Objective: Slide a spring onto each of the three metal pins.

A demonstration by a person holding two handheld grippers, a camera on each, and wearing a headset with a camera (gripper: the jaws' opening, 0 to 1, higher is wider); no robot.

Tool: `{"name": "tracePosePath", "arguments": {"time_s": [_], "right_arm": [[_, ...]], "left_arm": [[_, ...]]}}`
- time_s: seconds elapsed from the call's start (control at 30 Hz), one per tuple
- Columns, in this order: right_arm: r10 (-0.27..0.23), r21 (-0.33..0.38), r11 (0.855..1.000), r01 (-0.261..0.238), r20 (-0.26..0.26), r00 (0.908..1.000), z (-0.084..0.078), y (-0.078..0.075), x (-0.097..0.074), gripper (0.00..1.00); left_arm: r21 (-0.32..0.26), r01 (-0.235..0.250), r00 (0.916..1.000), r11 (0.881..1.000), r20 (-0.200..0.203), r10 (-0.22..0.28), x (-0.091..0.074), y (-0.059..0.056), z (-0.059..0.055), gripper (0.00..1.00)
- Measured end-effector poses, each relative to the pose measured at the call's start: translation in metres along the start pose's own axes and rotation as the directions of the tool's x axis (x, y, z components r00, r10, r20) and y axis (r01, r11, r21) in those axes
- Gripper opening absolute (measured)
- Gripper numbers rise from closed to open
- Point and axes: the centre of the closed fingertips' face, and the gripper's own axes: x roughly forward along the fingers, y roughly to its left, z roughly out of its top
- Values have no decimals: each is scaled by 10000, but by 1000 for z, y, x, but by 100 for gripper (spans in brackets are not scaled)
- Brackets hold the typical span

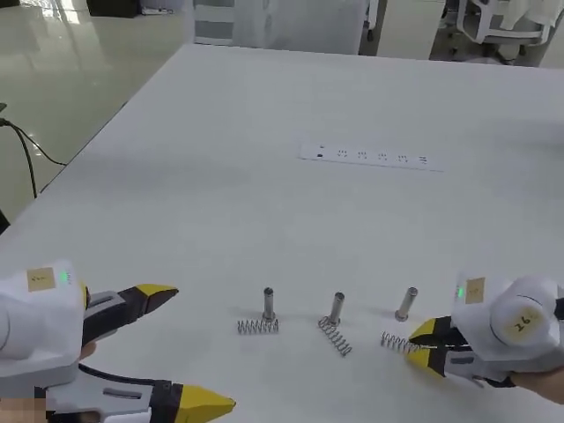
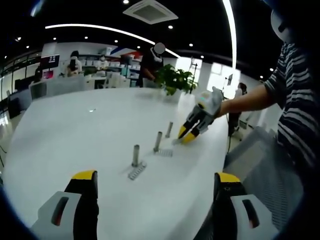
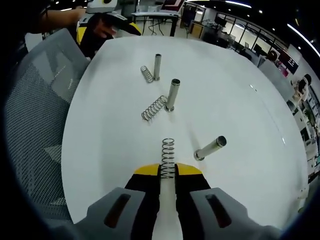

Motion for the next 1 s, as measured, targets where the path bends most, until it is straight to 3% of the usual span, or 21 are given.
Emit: {"name": "tracePosePath", "arguments": {"time_s": [0.3,0.53,0.8,1.0], "right_arm": [[156,-315,9994,-147,269,9995,13,5,-18,8],[370,-640,9974,-343,412,9985,22,17,-27,8],[646,-1018,9930,-592,503,9966,33,30,-32,8],[848,-1268,9889,-778,502,9951,39,37,-33,8]], "left_arm": [[35,217,9998,9998,-42,-217,2,-4,1,92],[-50,845,9964,9964,-94,-846,6,-14,3,85],[224,1798,9836,9835,-173,-1794,16,-32,2,77],[355,2333,9722,9718,-274,-2324,28,-37,4,69]]}}
